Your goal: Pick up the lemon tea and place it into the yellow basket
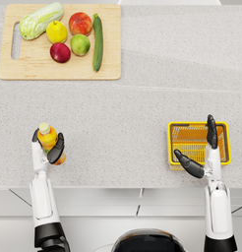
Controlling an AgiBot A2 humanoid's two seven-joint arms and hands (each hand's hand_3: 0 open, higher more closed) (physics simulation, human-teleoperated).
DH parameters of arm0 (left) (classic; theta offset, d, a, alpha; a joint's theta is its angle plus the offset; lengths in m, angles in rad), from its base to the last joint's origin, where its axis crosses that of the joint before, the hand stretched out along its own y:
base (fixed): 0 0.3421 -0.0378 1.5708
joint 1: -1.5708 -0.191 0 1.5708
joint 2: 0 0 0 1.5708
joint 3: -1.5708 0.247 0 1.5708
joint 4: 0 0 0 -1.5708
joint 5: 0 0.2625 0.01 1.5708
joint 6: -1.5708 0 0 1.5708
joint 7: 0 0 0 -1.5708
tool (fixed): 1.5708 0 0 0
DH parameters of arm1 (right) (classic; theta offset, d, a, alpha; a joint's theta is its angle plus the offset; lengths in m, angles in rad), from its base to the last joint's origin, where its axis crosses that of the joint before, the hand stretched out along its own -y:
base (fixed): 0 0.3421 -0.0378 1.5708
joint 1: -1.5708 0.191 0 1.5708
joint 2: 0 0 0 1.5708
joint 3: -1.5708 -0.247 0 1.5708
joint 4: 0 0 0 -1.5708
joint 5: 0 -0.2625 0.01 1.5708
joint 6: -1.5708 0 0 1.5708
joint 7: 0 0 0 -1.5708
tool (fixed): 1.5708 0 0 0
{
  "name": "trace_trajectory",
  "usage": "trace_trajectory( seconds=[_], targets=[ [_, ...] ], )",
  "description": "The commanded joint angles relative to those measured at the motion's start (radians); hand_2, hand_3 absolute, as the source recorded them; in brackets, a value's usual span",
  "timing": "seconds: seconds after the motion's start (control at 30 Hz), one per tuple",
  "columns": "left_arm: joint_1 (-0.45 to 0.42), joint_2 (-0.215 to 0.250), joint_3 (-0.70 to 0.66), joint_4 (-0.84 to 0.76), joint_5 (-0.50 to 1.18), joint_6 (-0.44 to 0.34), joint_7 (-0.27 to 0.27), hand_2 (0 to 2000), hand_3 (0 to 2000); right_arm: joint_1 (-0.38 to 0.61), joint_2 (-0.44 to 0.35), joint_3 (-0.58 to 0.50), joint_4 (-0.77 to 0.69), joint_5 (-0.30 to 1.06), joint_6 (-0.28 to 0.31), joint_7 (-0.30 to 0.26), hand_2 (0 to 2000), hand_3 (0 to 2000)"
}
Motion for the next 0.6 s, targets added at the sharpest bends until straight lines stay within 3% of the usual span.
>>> trace_trajectory(
  seconds=[0.03,0.2,0.33,0.53,0.6],
  targets=[
    [0.055,0.001,0.1,-0.293,0.0,-0.003,-0.001,2000,2000,0.037,-0.024,0.133,-0.028,0.0,0.0,0.0,0,0],
    [0.152,0.04,0.241,-0.366,-0.001,-0.013,-0.004,2000,2000,0.085,-0.07,0.239,-0.087,0.044,0.0,0.0,0,0],
    [0.167,0.076,0.39,-0.454,-0.001,-0.016,-0.005,2000,2000,0.141,-0.118,0.298,-0.174,0.161,0.0,0.0,0,0],
    [0.188,0.134,0.555,-0.461,-0.001,-0.027,-0.007,2000,2000,0.205,-0.174,0.367,-0.27,0.197,0.0,0.0,0,0],
    [0.203,0.147,0.587,-0.442,0.0,-0.032,-0.006,2000,2000,0.206,-0.179,0.401,-0.281,0.199,0.026,0.001,0,0]
  ],
)
